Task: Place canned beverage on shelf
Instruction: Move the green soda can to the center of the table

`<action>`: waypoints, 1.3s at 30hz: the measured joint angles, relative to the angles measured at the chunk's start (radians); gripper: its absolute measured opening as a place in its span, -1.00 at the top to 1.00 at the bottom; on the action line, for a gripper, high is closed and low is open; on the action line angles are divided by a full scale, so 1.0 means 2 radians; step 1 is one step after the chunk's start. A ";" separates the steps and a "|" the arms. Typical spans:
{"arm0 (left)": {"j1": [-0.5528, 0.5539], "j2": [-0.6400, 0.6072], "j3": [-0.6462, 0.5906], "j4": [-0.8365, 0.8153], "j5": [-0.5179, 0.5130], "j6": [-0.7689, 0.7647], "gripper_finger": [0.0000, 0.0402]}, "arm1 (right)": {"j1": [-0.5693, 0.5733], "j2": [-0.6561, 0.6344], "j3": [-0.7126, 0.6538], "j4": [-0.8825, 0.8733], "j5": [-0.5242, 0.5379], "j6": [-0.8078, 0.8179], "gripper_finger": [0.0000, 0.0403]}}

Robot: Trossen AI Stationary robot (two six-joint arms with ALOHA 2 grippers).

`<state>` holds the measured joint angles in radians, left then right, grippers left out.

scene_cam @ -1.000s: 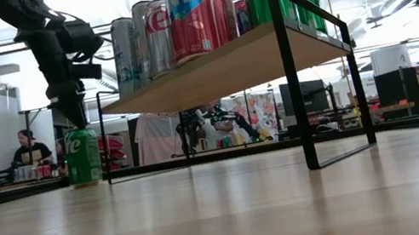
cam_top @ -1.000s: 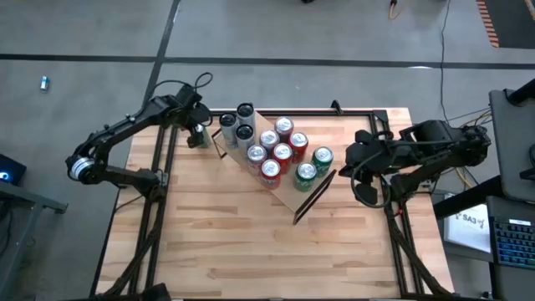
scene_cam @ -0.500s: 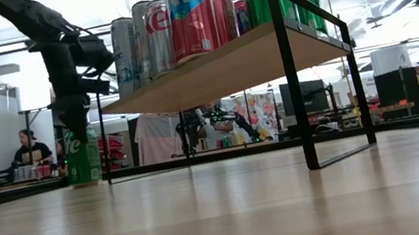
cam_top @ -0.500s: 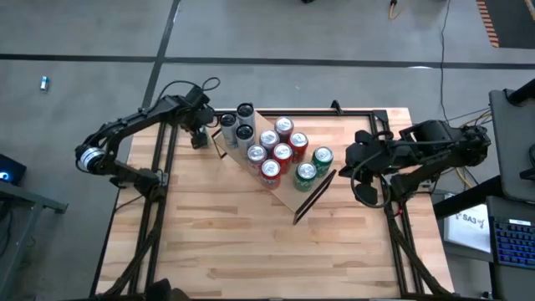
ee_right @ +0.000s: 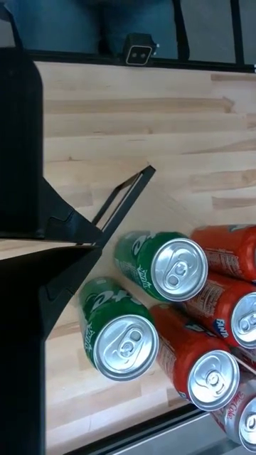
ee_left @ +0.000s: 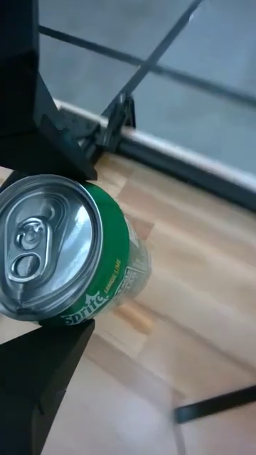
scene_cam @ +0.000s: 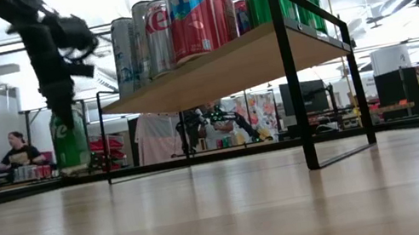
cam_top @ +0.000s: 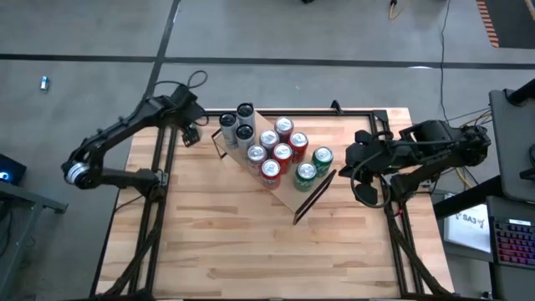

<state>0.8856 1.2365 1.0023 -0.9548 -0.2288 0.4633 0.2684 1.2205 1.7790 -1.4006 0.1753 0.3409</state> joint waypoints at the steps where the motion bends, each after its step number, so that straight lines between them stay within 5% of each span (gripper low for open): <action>1: 0.000 -0.014 0.000 0.002 -0.001 -0.007 -0.39 | 0.000 0.000 0.000 0.000 0.000 0.000 0.95; 8: -0.005 -0.123 0.020 0.007 -0.039 -0.079 -0.39 | 0.000 0.004 0.000 0.003 0.005 -0.011 0.95; 15: -0.050 -0.202 0.076 -0.013 0.005 -0.176 -0.39 | 0.000 0.020 -0.003 0.039 0.031 -0.056 0.95; 23: -0.132 -0.210 0.191 -0.093 -0.051 -0.227 -0.39 | 0.000 0.053 -0.003 0.059 0.030 -0.084 0.95; 29: -0.179 -0.196 0.273 -0.115 -0.047 -0.252 -0.39 | 0.000 0.075 -0.003 0.060 0.030 -0.097 0.95; 33: -0.199 -0.190 0.323 -0.117 -0.006 -0.260 -0.39 | 0.000 0.078 -0.003 0.060 0.027 -0.106 0.95; 39: -0.216 -0.186 0.345 -0.058 0.125 -0.289 -0.39 | 0.006 0.077 -0.003 0.072 0.027 -0.118 0.95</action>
<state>0.4541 0.8639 1.6915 -1.0700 0.0219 -0.1156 0.2795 1.3741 1.7725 -1.2565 0.2290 0.1044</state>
